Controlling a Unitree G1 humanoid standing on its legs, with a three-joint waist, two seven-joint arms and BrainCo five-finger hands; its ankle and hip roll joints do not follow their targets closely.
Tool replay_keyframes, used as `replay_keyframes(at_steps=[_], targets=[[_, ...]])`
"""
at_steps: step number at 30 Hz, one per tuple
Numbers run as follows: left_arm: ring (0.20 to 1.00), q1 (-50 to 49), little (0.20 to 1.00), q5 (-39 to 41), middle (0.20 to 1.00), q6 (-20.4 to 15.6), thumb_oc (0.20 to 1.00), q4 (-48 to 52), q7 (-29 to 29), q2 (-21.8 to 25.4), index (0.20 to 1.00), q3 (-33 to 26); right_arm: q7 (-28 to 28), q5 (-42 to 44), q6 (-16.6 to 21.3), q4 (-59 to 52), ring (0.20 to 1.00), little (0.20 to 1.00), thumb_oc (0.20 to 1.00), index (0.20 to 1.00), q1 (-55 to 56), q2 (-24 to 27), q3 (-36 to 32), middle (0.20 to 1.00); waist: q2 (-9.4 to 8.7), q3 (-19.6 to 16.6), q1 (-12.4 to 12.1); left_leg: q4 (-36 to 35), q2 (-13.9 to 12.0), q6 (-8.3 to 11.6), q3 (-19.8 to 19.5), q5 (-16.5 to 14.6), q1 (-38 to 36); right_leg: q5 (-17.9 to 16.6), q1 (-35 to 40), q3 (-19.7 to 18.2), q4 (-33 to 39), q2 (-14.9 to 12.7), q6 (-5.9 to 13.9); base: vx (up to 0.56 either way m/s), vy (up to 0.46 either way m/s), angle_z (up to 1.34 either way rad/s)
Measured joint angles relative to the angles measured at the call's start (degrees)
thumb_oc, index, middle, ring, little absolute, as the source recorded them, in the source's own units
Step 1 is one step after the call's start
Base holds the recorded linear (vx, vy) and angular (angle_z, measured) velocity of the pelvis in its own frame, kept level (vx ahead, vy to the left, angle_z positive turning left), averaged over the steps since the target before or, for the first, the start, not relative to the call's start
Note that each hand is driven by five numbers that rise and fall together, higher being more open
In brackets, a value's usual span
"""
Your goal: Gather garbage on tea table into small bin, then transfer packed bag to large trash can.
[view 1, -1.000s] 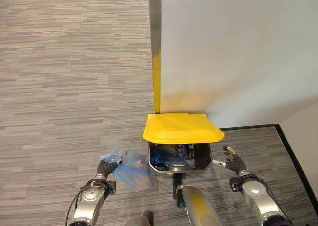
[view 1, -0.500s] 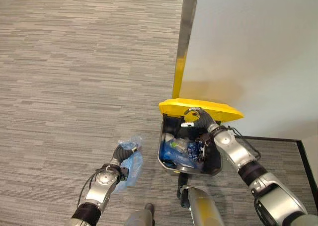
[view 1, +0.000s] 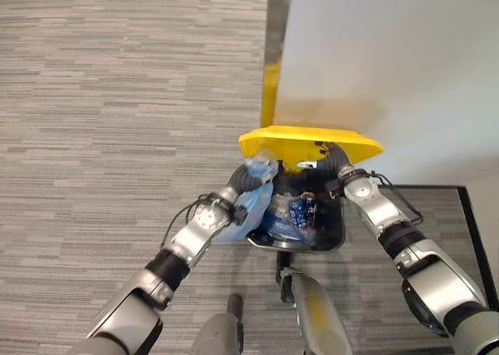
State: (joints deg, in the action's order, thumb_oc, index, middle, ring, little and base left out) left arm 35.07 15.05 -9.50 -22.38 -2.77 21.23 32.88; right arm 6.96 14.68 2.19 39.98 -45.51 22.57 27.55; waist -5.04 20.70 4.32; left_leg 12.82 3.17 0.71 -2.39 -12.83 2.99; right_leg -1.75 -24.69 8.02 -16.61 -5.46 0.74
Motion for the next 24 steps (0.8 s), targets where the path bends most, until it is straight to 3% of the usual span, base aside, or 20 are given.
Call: replay_keyframes(at_steps=[2, 10, 12, 14, 18, 19, 20, 21, 24], targets=[[0.2, 1.26, 0.2, -0.23, 0.2, -0.02, 0.2, -0.02, -0.16, -0.42, 0.2, 0.9, 0.07, -0.02, 0.0, 0.01, 1.0, 1.0, 1.0, 1.0, -0.28, 0.31, 1.23, 1.0, 0.05, 0.11, 1.1, -0.03, 0.01, -0.04, 0.06, -0.02, 0.05, 0.0, -0.15, -0.12, 0.03, 0.07, 0.0, 0.0, -0.002, -0.07], [0.2, 1.52, 0.2, -0.68, 0.2, -0.4, 0.2, -2.17, -1.51, -0.7, 0.2, 0.96, 0.44, -0.02, -0.01, 0.18, 1.0, 1.0, 1.0, 1.0, -1.61, 0.36, 1.28, 1.0, 0.11, 1.65, 1.24, -0.06, 0.11, -0.04, 1.27, -0.02, 0.01, -0.36, -0.72, -0.81, 0.09, 0.33, -0.23, -0.02, -0.006, -0.05], [0.2, 2.15, 0.2, -2.79, 0.2, -0.49, 0.2, -8.39, -1.81, -1.01, 0.2, 0.98, 0.45, -0.02, 0.0, 0.51, 1.0, 1.0, 1.0, 1.0, -3.06, 0.35, 2.27, 1.0, 0.11, 1.67, 1.36, 0.07, 0.34, -0.05, 1.72, -0.03, 0.43, -0.77, -1.48, -1.65, 0.11, 0.43, 0.35, -0.03, 0.006, -0.17], [0.2, 4.95, 0.2, -5.09, 0.2, 0.49, 0.2, -20.79, -2.38, -1.99, 0.2, 2.22, 0.54, -0.02, -0.01, 1.41, 1.0, 1.0, 1.0, 1.0, -6.61, 0.31, 4.0, 1.0, -0.01, 2.71, 2.14, 1.43, 0.7, -0.32, 2.56, -0.23, 2.39, -1.67, -2.89, -2.09, 0.47, 0.24, 0.76, -0.01, -0.003, -0.12], [0.2, 10.03, 0.2, -10.18, 0.2, 2.76, 0.2, -32.48, -4.65, -3.4, 0.2, 3.34, 1.19, -0.04, -0.03, 1.01, 1.0, 1.0, 1.0, 1.0, -10.32, 0.15, 6.64, 1.0, -0.51, 6.03, 3.54, 2.81, 0.85, -0.28, 2.88, -0.34, 4.46, -2.64, -3.92, -2.34, 1.18, 0.21, 0.52, -0.01, -0.017, -0.01], [0.363, 10.4, 0.363, -10.51, 0.363, 3.26, 0.363, -33.09, -5.07, -3.26, 0.363, 2.95, 1.24, -0.04, 0.01, 0.92, 1.0, 1.0, 1.0, 1.0, -10.53, 0.07, 6.65, 1.0, -0.54, 6.63, 3.75, 2.82, 0.82, -0.27, 2.86, -0.34, 4.66, -2.84, -3.97, -2.26, 1.47, 0.24, 0.52, 0.0, 0.0, 0.0], [0.893, 10.28, 0.893, -11.47, 0.893, 3.27, 0.893, -33.13, -5.57, -3.15, 0.893, 2.91, 1.31, -0.03, -0.05, 0.92, 1.0, 1.0, 1.0, 1.0, -10.31, 0.11, 6.69, 1.0, -0.53, 6.78, 3.96, 2.74, 0.78, -0.27, 2.85, -0.33, 4.93, -2.9, -4.24, -2.23, 1.61, 0.36, 0.45, 0.03, 0.001, -0.02], [1.0, 10.09, 1.0, -11.75, 1.0, 3.3, 1.0, -33.59, -6.0, -3.21, 1.0, 2.87, 1.44, -0.01, -0.06, 0.63, 1.0, 1.0, 1.0, 1.0, -9.94, 0.05, 6.66, 1.0, -0.55, 6.87, 4.06, 2.66, 0.66, -0.27, 2.94, -0.34, 4.95, -2.98, -4.25, -2.26, 1.84, 0.54, 0.35, 0.03, -0.004, -0.06], [1.0, 7.02, 1.0, -13.99, 1.0, 3.67, 1.0, -32.45, -6.2, -3.11, 1.0, 2.11, 2.36, -0.08, 0.35, -4.72, 1.0, 1.0, 1.0, 1.0, -5.8, 0.14, 5.45, 1.0, -0.56, 6.87, 4.56, 2.41, 0.21, -0.19, 3.28, -0.53, 4.71, -3.0, -4.24, -2.62, 1.99, 1.16, 0.31, 0.03, -0.016, -0.12]])
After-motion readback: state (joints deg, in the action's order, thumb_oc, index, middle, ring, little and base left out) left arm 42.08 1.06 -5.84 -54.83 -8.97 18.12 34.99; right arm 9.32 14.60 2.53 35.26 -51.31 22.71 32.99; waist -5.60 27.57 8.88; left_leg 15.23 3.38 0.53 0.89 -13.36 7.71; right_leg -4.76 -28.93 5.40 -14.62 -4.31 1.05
